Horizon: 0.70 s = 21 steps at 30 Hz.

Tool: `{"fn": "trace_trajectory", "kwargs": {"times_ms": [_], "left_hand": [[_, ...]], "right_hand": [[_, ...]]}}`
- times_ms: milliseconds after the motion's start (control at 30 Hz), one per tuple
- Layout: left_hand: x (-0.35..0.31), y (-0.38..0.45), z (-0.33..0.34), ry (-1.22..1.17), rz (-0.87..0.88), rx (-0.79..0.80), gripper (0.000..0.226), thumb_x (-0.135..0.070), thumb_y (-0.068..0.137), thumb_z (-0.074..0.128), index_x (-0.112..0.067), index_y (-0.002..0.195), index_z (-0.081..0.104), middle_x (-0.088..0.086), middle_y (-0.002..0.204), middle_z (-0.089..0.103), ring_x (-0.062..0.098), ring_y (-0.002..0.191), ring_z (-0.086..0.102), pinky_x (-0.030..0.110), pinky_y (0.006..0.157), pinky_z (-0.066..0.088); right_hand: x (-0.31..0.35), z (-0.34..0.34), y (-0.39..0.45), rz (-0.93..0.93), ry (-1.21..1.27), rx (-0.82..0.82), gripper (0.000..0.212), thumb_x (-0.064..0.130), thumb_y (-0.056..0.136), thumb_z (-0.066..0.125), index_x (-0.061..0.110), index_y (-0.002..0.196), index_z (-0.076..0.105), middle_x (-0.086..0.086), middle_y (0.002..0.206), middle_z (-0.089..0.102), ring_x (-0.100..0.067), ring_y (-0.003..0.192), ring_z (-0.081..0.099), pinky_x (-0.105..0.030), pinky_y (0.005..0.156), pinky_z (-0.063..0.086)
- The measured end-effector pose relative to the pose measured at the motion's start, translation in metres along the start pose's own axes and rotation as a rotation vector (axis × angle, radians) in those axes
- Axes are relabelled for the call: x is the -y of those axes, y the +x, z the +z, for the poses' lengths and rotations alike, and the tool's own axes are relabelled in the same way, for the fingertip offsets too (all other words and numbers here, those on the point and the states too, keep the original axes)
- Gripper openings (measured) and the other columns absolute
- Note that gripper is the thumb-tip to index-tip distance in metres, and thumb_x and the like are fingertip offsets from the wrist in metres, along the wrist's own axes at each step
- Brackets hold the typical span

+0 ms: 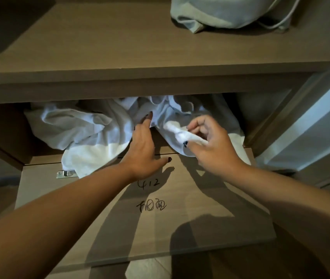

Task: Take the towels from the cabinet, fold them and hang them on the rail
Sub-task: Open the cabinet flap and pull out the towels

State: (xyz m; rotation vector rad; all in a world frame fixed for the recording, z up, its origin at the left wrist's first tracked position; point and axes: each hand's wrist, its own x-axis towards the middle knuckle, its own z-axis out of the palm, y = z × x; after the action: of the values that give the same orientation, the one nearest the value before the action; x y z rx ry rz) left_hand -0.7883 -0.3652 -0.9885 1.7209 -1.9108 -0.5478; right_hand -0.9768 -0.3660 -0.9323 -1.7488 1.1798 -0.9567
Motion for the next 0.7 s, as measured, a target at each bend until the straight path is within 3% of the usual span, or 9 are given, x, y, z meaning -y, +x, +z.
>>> {"fn": "trace_trajectory", "kwargs": {"times_ms": [100,200,300,400,467,567,633,700], "left_hand": [[-0.002,0.012,0.003,0.092,0.138,-0.055,0.116,-0.047,0.073,0.081,-0.027,0.156,0.001,0.013,0.154,0.019,0.032,0.140,0.024,0.044,0.114,0.027],[-0.002,0.021,0.008,0.293,0.203,-0.029,0.069,-0.041,0.084,0.071,-0.034,0.146,0.040,0.014,0.153,0.029,0.040,0.140,0.023,0.053,0.109,0.023],[0.005,0.019,0.008,0.387,0.251,-0.055,0.033,-0.019,0.084,0.074,-0.020,0.116,0.067,0.013,0.126,0.058,0.042,0.130,0.043,0.062,0.104,0.024],[0.013,0.012,0.003,0.375,0.377,-0.167,0.016,-0.020,0.084,0.068,-0.017,0.099,0.070,0.004,0.105,0.069,0.032,0.113,0.059,0.056,0.100,0.026],[0.011,-0.001,-0.006,0.296,0.419,-0.220,0.022,-0.027,0.087,0.055,-0.017,0.098,0.071,-0.001,0.103,0.070,0.022,0.113,0.058,0.048,0.101,0.026],[0.004,-0.029,-0.013,0.212,0.494,-0.222,0.024,-0.025,0.089,0.054,-0.018,0.103,0.071,-0.003,0.107,0.070,0.016,0.112,0.058,0.046,0.099,0.030],[0.002,-0.045,-0.011,0.155,0.571,-0.138,0.023,-0.022,0.089,0.060,-0.018,0.108,0.070,-0.004,0.110,0.070,0.016,0.111,0.061,0.047,0.094,0.040],[0.005,-0.051,-0.009,0.126,0.652,-0.037,0.029,-0.017,0.086,0.065,-0.017,0.115,0.068,-0.001,0.118,0.067,0.019,0.115,0.060,0.046,0.091,0.045]], "right_hand": [[0.010,-0.013,-0.033,0.091,0.185,0.086,0.028,-0.005,0.086,0.064,0.020,0.095,0.056,0.004,0.081,0.064,-0.009,0.081,0.063,-0.017,0.070,0.051],[0.006,-0.017,-0.042,0.209,0.351,0.069,0.035,-0.018,0.086,0.050,0.016,0.091,0.056,0.006,0.072,0.063,-0.008,0.073,0.061,-0.017,0.063,0.050],[0.000,-0.020,-0.034,0.284,0.353,-0.017,0.037,-0.018,0.084,0.042,0.016,0.085,0.057,0.003,0.068,0.060,-0.014,0.074,0.056,-0.018,0.052,0.047],[-0.005,-0.019,-0.020,0.305,0.222,-0.096,0.029,-0.009,0.081,0.047,0.018,0.081,0.059,-0.003,0.079,0.058,-0.020,0.082,0.055,-0.020,0.056,0.047],[-0.009,-0.017,-0.011,0.264,0.150,-0.135,0.026,-0.003,0.078,0.049,0.020,0.081,0.060,-0.002,0.079,0.058,-0.020,0.083,0.055,-0.026,0.065,0.045],[-0.020,-0.017,0.004,0.276,0.068,-0.158,0.024,0.004,0.086,0.047,0.022,0.094,0.060,0.000,0.074,0.057,-0.018,0.075,0.055,-0.032,0.068,0.043],[-0.027,-0.015,0.014,0.314,0.020,-0.099,0.019,0.026,0.087,0.051,0.022,0.105,0.058,0.002,0.078,0.057,-0.016,0.077,0.055,-0.034,0.069,0.043],[-0.030,-0.008,0.024,0.371,-0.074,0.028,0.030,0.045,0.089,0.056,0.021,0.108,0.057,0.004,0.085,0.060,-0.016,0.082,0.058,-0.034,0.072,0.043]]}}
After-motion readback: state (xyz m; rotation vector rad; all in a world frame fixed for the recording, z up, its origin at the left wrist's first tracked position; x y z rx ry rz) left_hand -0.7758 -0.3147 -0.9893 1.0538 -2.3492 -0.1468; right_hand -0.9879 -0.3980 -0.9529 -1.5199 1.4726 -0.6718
